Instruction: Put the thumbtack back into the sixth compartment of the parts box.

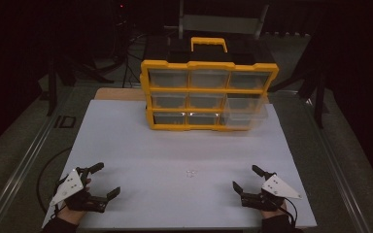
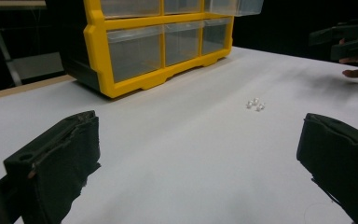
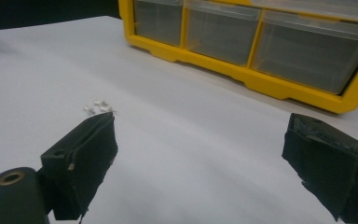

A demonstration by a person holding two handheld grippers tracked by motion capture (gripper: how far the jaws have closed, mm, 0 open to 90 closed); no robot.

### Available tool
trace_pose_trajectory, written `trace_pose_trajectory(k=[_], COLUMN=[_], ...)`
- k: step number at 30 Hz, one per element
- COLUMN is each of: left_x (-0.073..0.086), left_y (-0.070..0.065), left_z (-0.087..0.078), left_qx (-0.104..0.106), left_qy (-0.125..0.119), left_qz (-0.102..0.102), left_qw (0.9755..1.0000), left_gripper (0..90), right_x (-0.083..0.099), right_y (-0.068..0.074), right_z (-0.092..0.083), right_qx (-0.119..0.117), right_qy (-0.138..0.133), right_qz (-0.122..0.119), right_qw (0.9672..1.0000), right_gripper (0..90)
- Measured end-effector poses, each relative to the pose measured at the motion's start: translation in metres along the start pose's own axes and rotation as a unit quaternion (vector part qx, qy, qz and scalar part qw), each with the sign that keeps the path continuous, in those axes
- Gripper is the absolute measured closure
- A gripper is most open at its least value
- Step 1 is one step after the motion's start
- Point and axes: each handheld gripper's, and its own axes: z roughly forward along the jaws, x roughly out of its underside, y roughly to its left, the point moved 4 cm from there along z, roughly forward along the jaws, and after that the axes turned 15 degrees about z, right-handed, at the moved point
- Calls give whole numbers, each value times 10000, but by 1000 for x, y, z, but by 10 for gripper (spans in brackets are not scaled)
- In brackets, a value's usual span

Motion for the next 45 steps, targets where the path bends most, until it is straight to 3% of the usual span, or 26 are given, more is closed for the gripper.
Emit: trace_pose_trajectory(k=[3,13,17,18,22,23,27,29,30,33,34,38,39,40,43,45], left_x=[2,-5,-13,-19,-28,-30,-40,-42,-47,-50,-53,-60,-66,-67,-71,-74], left_y=[1,-6,-5,-2,2,2,6,5,4,3,1,-1,-4,-5,-7,-8], left_z=[0,7,8,10,14,15,31,34,42,49,54,62,67,70,76,81], left_qx=[8,170,179,232,207,227,458,455,621,525,665,831,881,908,928,963], left_qy=[25,96,31,-6,37,-7,50,100,46,-5,-59,-110,-194,-106,-145,-190], left_qz=[-81,-20,-79,-181,-127,-202,-445,-347,-435,-356,-452,-535,-419,-400,-314,-412], left_qw=[10000,9998,9998,9996,9997,9995,9979,9983,9971,9980,9967,9950,9950,9950,9951,9943], left_gripper=[2,2,2,2,2,2,2,2,2,2,2,2,2,2,2,2], right_x=[1,1,1,0,0,0,-2,-2,-2,-1,-1,-1,-1,-1,0,0], right_y=[2,6,8,8,9,9,9,8,8,8,9,9,9,9,9,9], right_z=[1,1,1,1,1,1,-1,-1,-1,-1,-1,-1,-1,-1,0,0], right_qx=[-16,-8,-26,-13,-10,-10,-7,7,2,-10,6,0,12,-9,-8,-24], right_qy=[13,10,21,21,15,15,-56,-46,-46,-27,-17,-27,-22,-34,-18,-10], right_qz=[-45,-162,-167,-186,-188,-188,-127,-136,-117,-142,-155,-141,-143,-124,-115,-87], right_qw=[10000,9999,9999,9998,9998,9998,9999,9999,9999,9999,9999,9999,9999,9999,9999,10000], right_gripper=[94,94,94,94,94,94,94,94,94,94,94,95,94,94,94,94])
